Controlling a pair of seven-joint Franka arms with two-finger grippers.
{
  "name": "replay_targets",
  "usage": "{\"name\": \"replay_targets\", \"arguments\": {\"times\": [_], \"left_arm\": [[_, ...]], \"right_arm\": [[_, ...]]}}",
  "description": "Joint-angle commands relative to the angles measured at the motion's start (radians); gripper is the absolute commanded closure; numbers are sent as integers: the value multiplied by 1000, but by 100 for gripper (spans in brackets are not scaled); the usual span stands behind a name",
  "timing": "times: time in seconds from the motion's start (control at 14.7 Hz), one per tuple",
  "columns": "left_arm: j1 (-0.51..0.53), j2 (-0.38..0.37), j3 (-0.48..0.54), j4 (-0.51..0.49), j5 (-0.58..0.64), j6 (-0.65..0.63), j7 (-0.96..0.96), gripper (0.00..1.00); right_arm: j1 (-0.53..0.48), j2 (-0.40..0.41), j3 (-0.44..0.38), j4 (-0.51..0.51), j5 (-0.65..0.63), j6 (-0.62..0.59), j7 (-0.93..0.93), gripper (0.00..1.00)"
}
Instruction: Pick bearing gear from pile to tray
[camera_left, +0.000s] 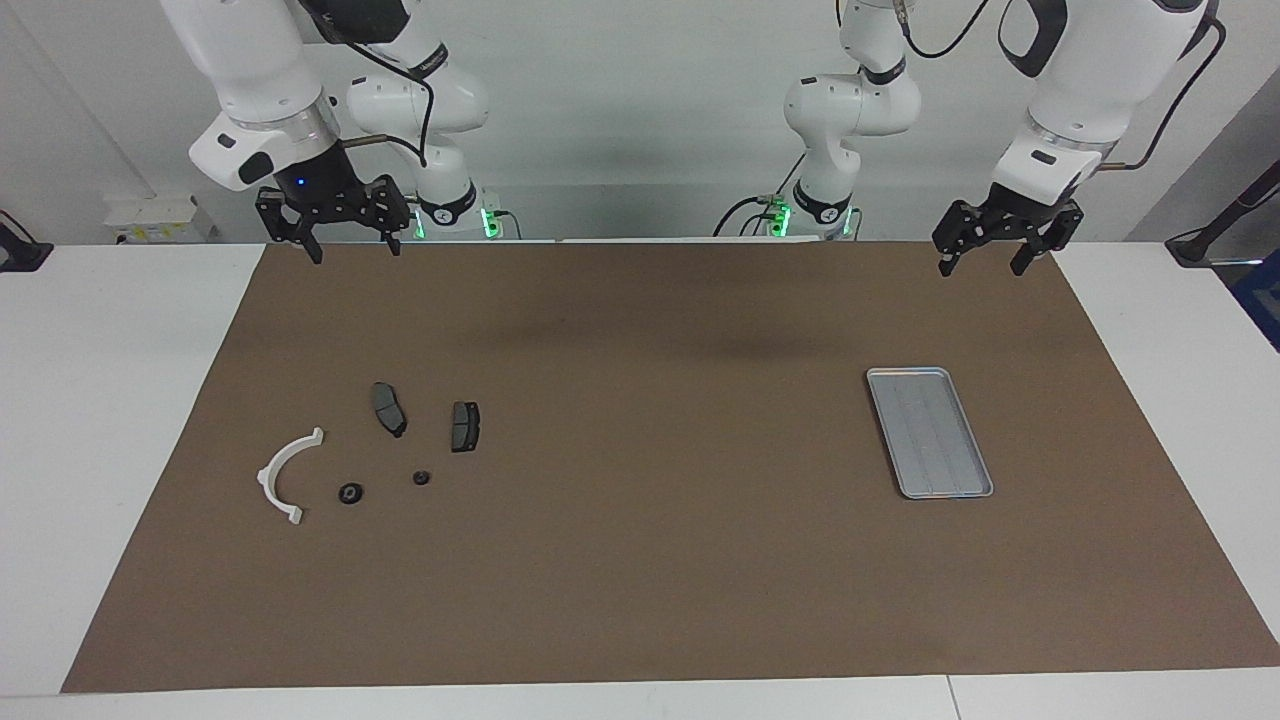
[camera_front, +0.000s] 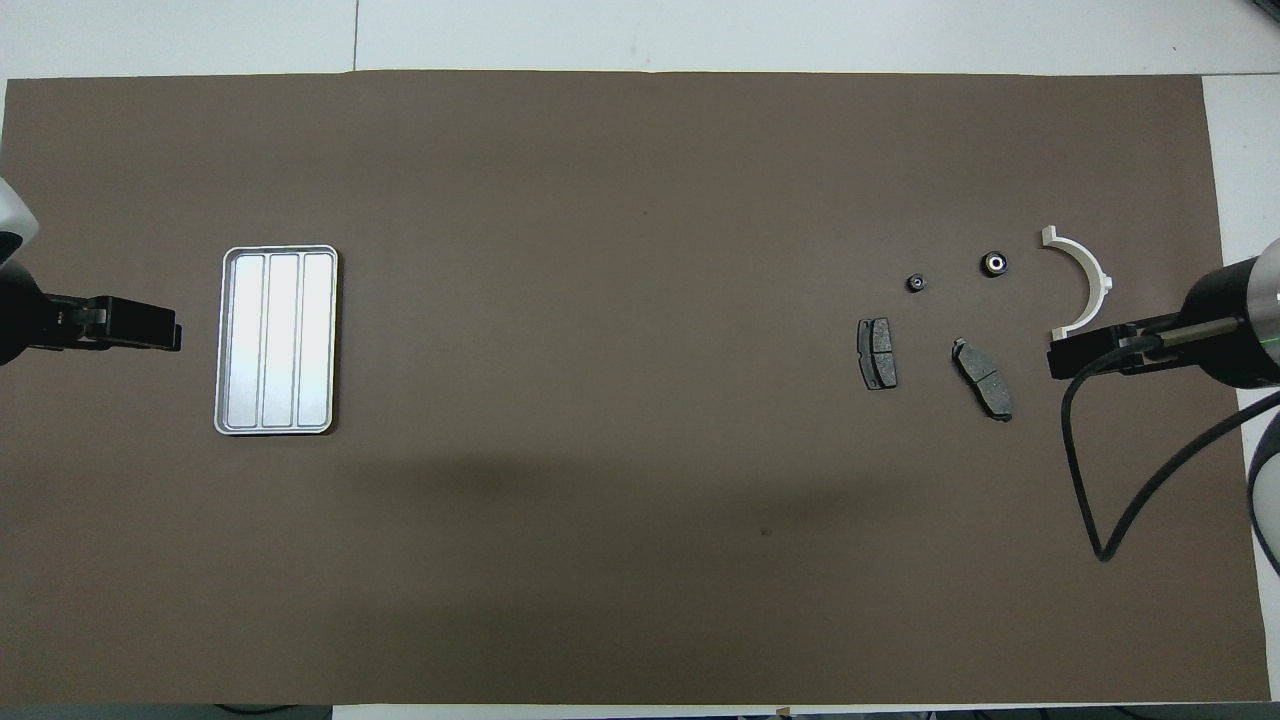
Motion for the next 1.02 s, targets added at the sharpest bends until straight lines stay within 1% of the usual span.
{"name": "replay_targets", "arguments": {"times": [0.0,0.95], "left_arm": [[-8,-5,8,-11,-8,3,7,0],[-8,-5,8,-11,-8,3,7,0]], "right_arm": [[-14,-11,9,-7,21,15,9,0],[-23,-15,0,-7,23,12,0,0]]}}
